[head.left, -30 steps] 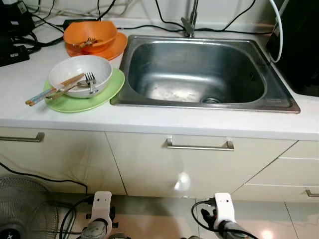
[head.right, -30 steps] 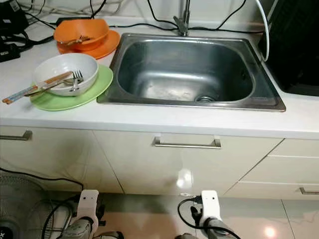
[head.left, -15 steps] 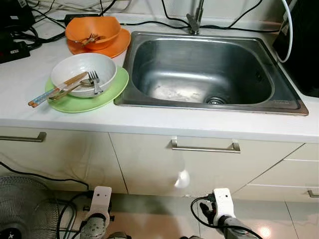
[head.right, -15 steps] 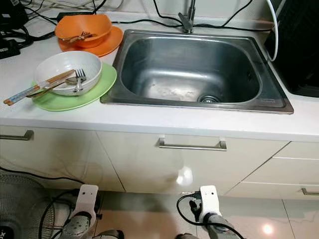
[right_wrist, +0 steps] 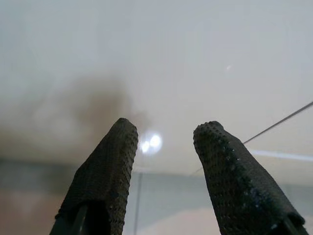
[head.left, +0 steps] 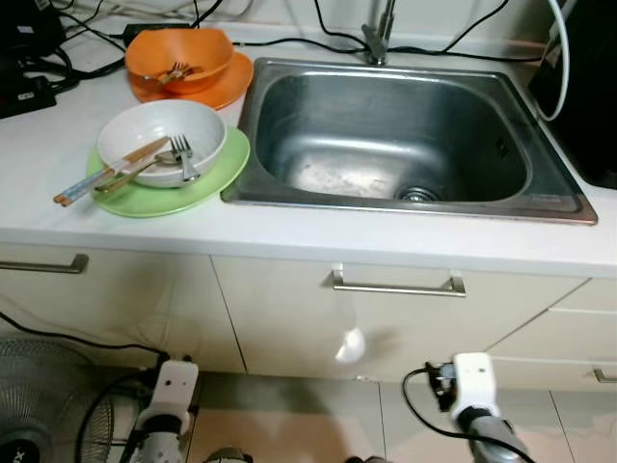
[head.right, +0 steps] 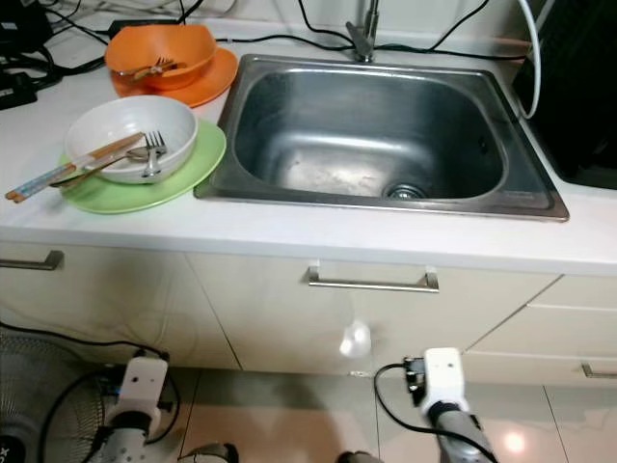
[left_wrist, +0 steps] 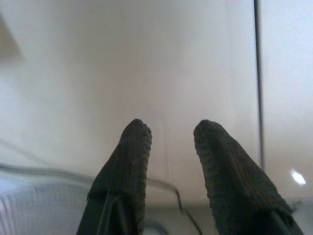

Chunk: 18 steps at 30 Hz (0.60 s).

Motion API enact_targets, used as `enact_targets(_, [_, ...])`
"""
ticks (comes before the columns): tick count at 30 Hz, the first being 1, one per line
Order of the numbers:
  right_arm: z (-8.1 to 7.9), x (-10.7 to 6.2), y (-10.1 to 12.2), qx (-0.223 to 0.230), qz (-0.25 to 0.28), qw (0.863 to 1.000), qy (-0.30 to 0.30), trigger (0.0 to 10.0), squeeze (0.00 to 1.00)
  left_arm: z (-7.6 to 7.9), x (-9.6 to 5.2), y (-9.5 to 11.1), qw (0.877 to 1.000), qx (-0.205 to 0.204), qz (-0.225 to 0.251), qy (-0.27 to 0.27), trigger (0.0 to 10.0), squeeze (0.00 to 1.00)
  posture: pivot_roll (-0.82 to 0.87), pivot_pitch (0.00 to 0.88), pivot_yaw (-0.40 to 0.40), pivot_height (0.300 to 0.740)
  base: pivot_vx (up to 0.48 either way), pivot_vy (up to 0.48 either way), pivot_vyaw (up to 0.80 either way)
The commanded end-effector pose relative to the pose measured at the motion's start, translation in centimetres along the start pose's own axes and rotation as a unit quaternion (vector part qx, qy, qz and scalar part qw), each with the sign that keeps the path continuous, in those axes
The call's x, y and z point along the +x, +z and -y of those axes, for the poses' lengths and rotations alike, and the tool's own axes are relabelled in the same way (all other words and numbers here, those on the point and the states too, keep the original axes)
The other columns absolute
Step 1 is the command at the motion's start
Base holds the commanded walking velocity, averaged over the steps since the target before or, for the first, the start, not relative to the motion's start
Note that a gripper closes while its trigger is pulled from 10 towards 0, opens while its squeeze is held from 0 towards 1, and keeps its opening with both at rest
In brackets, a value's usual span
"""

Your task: Kitchen organization

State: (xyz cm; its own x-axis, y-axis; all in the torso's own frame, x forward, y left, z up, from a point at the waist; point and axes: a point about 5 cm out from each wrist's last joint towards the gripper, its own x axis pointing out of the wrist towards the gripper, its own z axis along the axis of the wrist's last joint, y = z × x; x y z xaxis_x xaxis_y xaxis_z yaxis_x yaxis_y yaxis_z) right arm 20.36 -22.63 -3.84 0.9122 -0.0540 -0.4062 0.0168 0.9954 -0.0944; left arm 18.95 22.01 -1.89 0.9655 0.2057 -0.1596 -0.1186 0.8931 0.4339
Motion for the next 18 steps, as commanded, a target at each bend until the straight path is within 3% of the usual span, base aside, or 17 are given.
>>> enact_targets(1, [1.0,-0.7,0.0,0.005,0.021,0.999,-0.027,10.0,0.0,-0.6,-0.2,1.1,0.999,-0.001,0.038,0.02,10.0,0.0,0.1,0.149,-0.034,0.74,0.0,0.0,0.0])
enact_targets(3, [1.3,-0.8,0.1,0.007,0.028,0.999,-0.035,10.0,0.0,-0.8,-0.2,1.5,0.999,-0.002,0.049,0.024,10.0,0.0,0.1,0.152,-0.033,0.74,0.0,0.0,0.0])
enact_targets(9, [3.8,-2.6,0.4,0.024,0.068,0.988,-0.139,10.0,0.0,-2.1,-0.1,5.5,0.99,-0.003,0.131,0.059,10.0,0.0,0.08,0.159,-0.03,0.74,0.0,0.0,0.0])
enact_targets(15, [5.2,-3.3,-0.9,0.045,0.029,0.981,-0.189,10.0,0.0,-1.5,0.3,8.6,0.982,0.001,0.184,0.035,10.0,0.0,0.08,0.159,-0.03,0.74,0.0,0.0,0.0])
enact_targets(18, [6.9,-4.2,-2.1,0.06,-0.01,0.967,-0.246,10.0,0.0,-1.6,0.3,10.7,0.976,0.002,0.215,0.034,10.0,0.0,0.08,0.158,-0.037,0.74,0.0,0.0,0.0])
